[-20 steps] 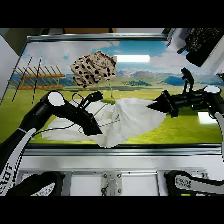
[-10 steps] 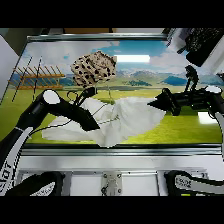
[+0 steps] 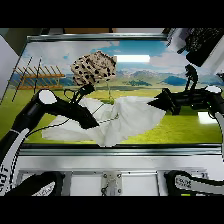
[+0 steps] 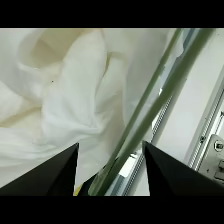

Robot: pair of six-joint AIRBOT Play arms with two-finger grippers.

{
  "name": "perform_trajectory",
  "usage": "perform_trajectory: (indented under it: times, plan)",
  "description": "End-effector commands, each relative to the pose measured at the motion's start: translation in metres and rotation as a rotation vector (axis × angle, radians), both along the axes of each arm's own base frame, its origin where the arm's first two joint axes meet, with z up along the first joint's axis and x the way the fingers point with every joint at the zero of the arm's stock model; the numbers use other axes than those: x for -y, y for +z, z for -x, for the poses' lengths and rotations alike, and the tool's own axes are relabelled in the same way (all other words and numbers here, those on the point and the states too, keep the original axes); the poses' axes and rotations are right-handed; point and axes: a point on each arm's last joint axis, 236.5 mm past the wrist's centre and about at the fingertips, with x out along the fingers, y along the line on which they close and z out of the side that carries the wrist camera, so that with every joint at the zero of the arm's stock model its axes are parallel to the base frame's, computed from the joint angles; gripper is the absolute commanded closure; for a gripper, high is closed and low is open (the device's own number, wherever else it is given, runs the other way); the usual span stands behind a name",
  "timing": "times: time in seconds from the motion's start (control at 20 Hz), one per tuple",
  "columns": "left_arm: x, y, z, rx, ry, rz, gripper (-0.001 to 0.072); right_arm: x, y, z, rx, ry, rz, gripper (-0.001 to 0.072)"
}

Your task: Fold the clothes and pants, and hang the long-sleeved shirts on hangers.

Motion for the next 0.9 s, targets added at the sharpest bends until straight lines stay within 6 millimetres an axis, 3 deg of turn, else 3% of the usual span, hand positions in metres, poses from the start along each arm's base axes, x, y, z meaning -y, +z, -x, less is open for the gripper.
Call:
perform_trajectory:
  times: [0.0,0.35,0.5,0.6,0.7,0.85]
  plan:
    - [-0.009,0.014,-0.009,0.057,0.041,0.009,0.0294,0.0,0.0,-0.001,-0.006,-0.005,0.001,0.0708]
    - [-0.077,0.057,-0.039,0.173,0.284,0.025,0.0294,0.001,0.001,-0.005,-0.011,-0.029,0.006,0.0708]
    - [-0.112,0.076,-0.043,0.169,0.479,0.021,0.0295,0.007,0.016,-0.016,0.045,-0.112,0.011,0.0708]
    - [-0.13,0.072,-0.036,0.135,0.594,-0.029,0.0295,0.012,0.029,-0.022,0.089,-0.171,0.017,0.0708]
    - [-0.126,0.057,-0.023,0.084,0.656,-0.031,0.0295,0.013,0.036,-0.022,0.08,-0.198,0.025,0.0708]
    - [-0.092,0.033,-0.004,0.006,0.708,0.022,0.0295,0.013,0.041,-0.022,0.097,-0.212,0.032,0.0708]
